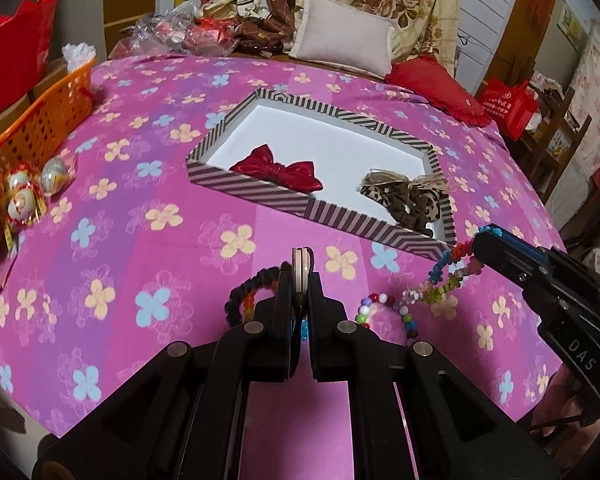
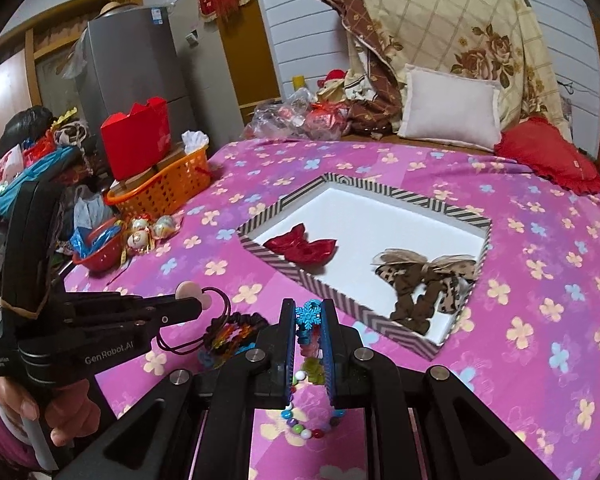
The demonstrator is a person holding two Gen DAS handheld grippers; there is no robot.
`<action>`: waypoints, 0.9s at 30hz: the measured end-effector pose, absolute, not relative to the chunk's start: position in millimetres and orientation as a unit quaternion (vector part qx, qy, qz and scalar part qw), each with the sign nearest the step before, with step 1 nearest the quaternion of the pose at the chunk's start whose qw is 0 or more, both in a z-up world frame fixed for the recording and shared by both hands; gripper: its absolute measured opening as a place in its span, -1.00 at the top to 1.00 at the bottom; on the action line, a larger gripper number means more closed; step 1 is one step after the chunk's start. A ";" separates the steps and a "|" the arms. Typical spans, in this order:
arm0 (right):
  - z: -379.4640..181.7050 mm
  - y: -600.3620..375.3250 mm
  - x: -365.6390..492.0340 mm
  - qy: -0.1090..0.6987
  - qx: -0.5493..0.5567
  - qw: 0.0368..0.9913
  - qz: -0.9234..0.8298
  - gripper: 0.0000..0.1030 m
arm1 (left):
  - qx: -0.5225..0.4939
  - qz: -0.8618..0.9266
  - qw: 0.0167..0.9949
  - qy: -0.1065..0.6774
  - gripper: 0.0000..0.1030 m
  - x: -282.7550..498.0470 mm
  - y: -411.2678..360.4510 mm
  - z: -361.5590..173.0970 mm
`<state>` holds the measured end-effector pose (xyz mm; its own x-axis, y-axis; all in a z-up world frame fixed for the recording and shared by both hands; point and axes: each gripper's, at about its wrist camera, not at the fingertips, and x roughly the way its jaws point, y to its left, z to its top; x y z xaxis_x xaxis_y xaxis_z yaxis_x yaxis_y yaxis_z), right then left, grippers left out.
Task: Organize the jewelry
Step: 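Carry the heart clip and beaded bracelet into the striped box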
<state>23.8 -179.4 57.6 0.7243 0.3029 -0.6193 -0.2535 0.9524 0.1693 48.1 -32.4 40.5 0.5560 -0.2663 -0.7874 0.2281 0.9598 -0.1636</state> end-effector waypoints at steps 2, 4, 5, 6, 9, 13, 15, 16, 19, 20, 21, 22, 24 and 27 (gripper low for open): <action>58.4 -181.2 25.4 0.340 0.036 0.928 0.148 0.78 | -0.017 -0.143 0.882 0.449 0.89 50.6 -37.0 41.9; 59.8 -183.4 27.4 0.340 0.035 0.928 0.146 0.78 | -0.012 -0.143 0.882 0.448 0.89 53.3 -41.2 43.0; 60.2 -184.3 28.3 0.340 0.035 0.929 0.146 0.78 | -0.010 -0.143 0.883 0.448 0.89 54.5 -43.0 43.6; 60.7 -185.7 30.0 0.340 0.035 0.929 0.145 0.78 | -0.008 -0.143 0.883 0.447 0.89 56.3 -45.5 44.4; 62.5 -190.2 35.4 0.341 0.037 0.928 0.142 0.78 | -0.001 -0.142 0.884 0.446 0.89 61.7 -51.3 46.6; 65.8 -196.0 45.6 0.343 0.034 0.929 0.136 0.78 | 0.010 -0.140 0.886 0.442 0.89 68.6 -58.2 49.6; 67.2 -200.0 51.7 0.344 0.036 0.929 0.134 0.78 | 0.015 -0.137 0.887 0.441 0.89 74.2 -61.1 51.1; 68.2 -202.4 55.6 0.344 0.037 0.929 0.132 0.78 | 0.017 -0.136 0.888 0.440 0.89 77.5 -62.4 51.9; 71.8 -207.8 64.8 0.342 0.037 0.931 0.125 0.78 | 0.022 -0.131 0.888 0.441 0.89 88.8 -66.0 52.3; 72.8 -209.2 66.9 0.341 0.037 0.931 0.124 0.78 | 0.025 -0.130 0.888 0.441 0.89 92.9 -67.6 52.2; 74.5 -211.3 70.3 0.340 0.036 0.932 0.122 0.78 | 0.029 -0.128 0.889 0.439 0.89 96.4 -69.4 52.3; 75.6 -213.2 72.8 0.339 0.036 0.932 0.120 0.78 | 0.033 -0.125 0.890 0.437 0.89 100.0 -71.1 52.8; 78.5 -217.1 79.7 0.337 0.038 0.933 0.117 0.78 | 0.033 -0.124 0.891 0.436 0.89 108.0 -73.6 54.6; 81.0 -220.7 91.1 0.337 0.040 0.934 0.113 0.78 | 0.030 -0.123 0.892 0.433 0.89 121.4 -77.1 57.6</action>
